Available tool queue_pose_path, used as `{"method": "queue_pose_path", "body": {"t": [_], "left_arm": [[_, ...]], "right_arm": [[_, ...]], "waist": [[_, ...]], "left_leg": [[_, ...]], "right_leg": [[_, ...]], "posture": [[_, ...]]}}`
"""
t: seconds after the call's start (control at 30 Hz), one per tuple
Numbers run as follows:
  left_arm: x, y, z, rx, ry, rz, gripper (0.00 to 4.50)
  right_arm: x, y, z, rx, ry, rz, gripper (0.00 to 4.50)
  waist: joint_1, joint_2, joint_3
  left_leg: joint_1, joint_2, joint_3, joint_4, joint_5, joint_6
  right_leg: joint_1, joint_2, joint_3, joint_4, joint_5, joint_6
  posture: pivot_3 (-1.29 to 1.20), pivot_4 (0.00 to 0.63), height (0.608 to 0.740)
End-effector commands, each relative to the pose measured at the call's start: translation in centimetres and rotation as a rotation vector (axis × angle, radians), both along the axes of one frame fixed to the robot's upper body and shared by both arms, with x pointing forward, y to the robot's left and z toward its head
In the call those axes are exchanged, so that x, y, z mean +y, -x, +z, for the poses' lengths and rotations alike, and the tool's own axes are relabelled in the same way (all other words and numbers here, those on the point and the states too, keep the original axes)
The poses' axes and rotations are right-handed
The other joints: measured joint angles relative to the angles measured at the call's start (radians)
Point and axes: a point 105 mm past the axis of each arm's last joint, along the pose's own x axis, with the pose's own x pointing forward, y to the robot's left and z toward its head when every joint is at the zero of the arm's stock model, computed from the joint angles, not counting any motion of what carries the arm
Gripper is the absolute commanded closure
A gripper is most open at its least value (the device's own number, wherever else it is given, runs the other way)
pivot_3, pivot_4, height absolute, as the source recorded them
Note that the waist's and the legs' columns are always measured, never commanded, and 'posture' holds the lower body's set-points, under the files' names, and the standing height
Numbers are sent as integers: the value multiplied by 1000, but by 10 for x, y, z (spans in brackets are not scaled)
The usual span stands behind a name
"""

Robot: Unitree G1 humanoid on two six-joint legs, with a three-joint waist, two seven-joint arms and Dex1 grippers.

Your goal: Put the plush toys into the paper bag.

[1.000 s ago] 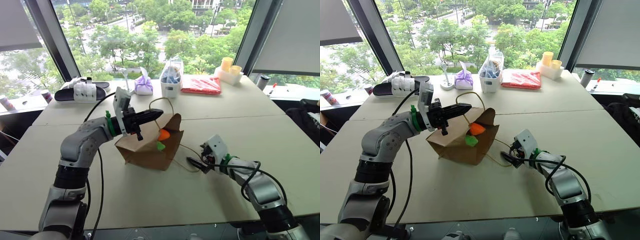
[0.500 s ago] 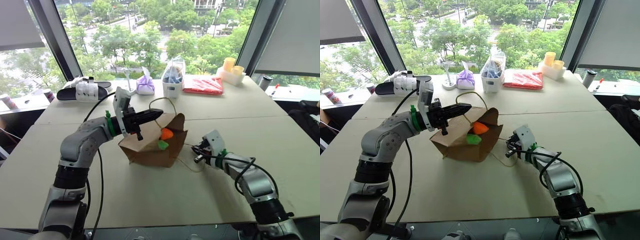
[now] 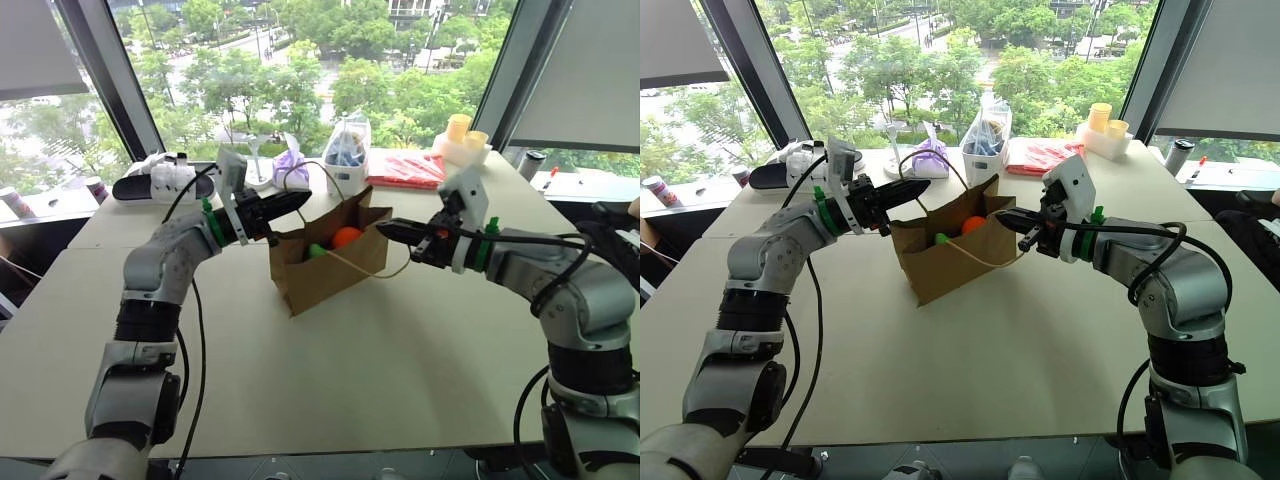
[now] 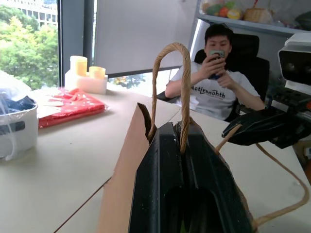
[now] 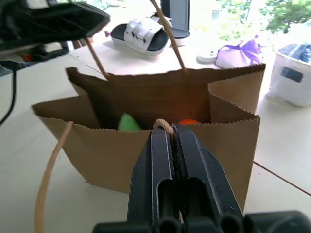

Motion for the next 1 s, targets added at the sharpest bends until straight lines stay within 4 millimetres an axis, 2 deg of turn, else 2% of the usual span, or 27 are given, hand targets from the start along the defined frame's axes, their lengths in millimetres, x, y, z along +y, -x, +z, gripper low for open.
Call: {"method": "queue_pose_path", "body": {"t": [0.03,0.17,0.27,0.5,0.6,0.73,0.9,0.93,0.97,1.0], "left_arm": [[-7,0,6,-18,-13,-51,4500],[-8,-8,-2,62,26,-64,4500],[-7,-8,8,71,74,-73,4500],[-12,4,24,85,111,-139,4500],[-14,3,10,89,51,-123,4500],[-14,-5,-15,97,-23,-55,4500],[-6,-14,-23,120,-25,-3,4500],[-2,-17,-23,130,-17,14,3942],[1,-19,-22,135,-12,24,3602],[5,-18,-21,139,-11,27,3137]], "right_arm": [[3,6,10,-36,15,40,4453],[6,4,18,-65,-14,26,4453],[5,3,29,-79,-51,21,4453],[-5,-2,28,-59,-55,-14,4453],[-8,-7,17,-30,-35,-35,4453],[-20,-24,3,-16,-4,-141,4453],[-29,-40,15,-92,-60,-248,4453],[-30,-41,17,-95,-70,-252,4500],[-30,-41,18,-96,-74,-252,4500],[-27,-38,22,-107,-87,-235,4218]], "waist": [[-1,0,0],[-3,0,0],[-6,0,0],[-3,0,0],[-3,0,0],[-3,0,0],[-4,0,0],[-4,0,0],[-3,0,0],[-3,0,0]], "left_leg": [[0,0,0,0,0,0],[0,0,0,0,0,0],[-1,0,0,0,0,0],[-3,0,0,1,0,0],[-4,0,0,1,0,-1],[-3,0,0,1,0,-1],[-4,0,0,1,1,-2],[-4,0,1,1,1,-2],[-4,0,1,1,1,-2],[-4,0,0,1,1,-2]], "right_leg": [[0,0,0,0,0,0],[-1,0,0,0,0,0],[-2,0,0,0,0,0],[-4,-1,0,1,0,0],[-4,-1,0,1,0,0],[-4,-1,0,1,0,0],[-4,0,0,1,0,0],[-4,0,0,1,0,0],[-4,0,0,1,0,0],[-4,0,0,1,0,0]], "posture": [[0,150,740],[0,150,740],[0,150,740],[0,150,740],[0,150,740],[0,150,740],[0,150,740],[0,150,740],[0,150,740],[0,150,740]]}}
